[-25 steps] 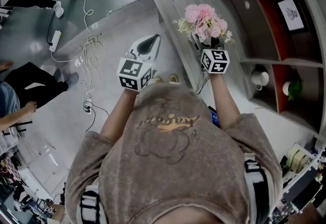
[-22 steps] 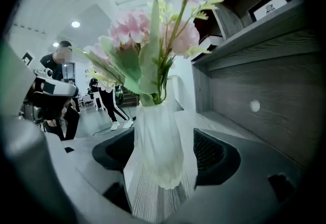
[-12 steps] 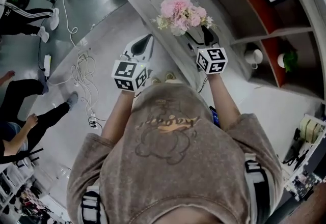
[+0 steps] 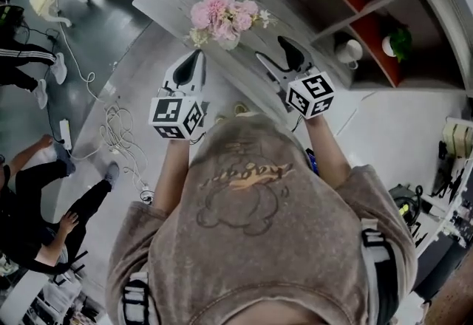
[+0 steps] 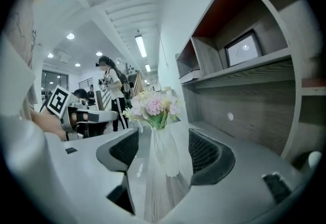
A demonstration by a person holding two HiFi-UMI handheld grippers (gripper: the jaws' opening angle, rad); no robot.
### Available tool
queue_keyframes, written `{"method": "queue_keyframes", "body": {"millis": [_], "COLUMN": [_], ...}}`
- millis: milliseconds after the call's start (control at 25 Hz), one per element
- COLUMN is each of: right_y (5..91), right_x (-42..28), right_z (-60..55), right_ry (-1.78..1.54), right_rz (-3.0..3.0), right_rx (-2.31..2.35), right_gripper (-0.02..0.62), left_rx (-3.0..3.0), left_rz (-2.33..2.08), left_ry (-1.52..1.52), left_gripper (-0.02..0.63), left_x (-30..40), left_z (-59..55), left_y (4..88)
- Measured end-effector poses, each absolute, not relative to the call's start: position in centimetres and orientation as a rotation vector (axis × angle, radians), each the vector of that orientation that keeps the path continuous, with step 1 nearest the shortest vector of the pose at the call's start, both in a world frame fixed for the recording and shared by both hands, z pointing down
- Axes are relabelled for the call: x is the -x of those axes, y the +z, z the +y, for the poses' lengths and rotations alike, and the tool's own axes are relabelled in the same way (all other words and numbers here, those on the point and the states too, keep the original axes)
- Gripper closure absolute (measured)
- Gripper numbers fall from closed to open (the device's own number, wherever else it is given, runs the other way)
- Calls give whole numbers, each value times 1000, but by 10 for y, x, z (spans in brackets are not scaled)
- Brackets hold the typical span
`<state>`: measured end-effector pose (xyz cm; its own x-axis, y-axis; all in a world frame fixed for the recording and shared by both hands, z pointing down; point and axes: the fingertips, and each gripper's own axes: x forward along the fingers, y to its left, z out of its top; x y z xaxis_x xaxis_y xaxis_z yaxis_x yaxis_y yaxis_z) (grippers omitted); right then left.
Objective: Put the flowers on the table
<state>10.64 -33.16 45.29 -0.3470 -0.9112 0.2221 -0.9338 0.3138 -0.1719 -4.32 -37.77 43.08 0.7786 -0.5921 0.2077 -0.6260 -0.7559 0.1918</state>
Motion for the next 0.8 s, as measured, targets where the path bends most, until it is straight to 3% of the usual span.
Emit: {"method": "queue_keyframes", "body": {"millis": [480,800], "right_y": [415,429], "right_x": [-96,-98], "right_z": [-319,-325], "right_ry": [266,256], "right_rz": [-2525,-2466], "right_rx": [-1830,-1881], "right_gripper": [587,595], "left_rx": [-2734,-2706], "left_rz": [-1044,-1114], "left_ry": [124,129], "left_gripper": [589,589], "left_x": [64,81], "left_z": [-375,-378], "left_y": [415,428]}}
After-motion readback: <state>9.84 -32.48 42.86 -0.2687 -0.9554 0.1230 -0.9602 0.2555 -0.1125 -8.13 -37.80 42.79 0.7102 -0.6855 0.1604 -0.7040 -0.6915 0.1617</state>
